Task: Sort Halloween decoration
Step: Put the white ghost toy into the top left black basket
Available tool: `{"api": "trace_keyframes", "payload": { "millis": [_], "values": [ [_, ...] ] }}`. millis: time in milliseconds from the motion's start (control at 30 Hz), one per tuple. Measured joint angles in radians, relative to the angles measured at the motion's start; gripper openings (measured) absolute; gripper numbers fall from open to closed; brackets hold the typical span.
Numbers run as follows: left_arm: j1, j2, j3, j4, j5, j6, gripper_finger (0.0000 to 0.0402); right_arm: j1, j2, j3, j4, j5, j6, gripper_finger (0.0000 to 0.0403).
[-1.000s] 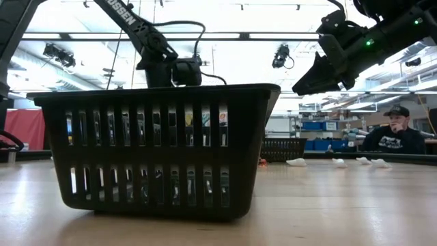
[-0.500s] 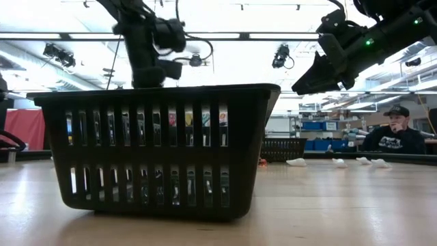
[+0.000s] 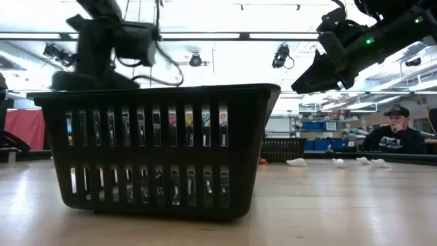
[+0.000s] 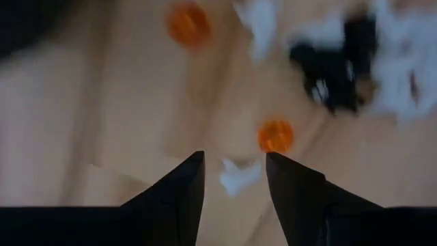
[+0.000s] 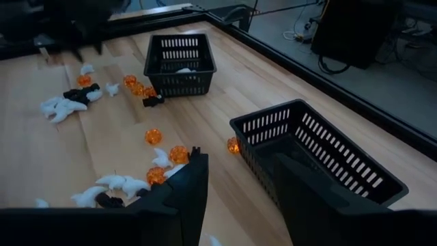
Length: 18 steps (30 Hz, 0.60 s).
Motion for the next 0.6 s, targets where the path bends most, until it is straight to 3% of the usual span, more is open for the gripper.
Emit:
{"api": "trace_keyframes", "payload": {
  "millis": [133, 333, 600],
  "values": [
    [-0.063, 0.0, -0.035, -0.023, 0.003, -0.024, 0.0167, 0.0, 0.0, 0.0, 0.008, 0.0, -0.008, 0.0169],
    [-0.127, 0.0, -0.089, -0.001, -0.01, 0.081, 0.0167, 0.0, 0.0, 0.0, 0.014, -0.005, -0.008, 0.0169],
    [-0.152, 0.003, -0.097, 0.012, -0.055, 0.071, 0.0167, 0.0, 0.0, 0.0, 0.04, -0.011, -0.024, 0.0169]
  ]
}}
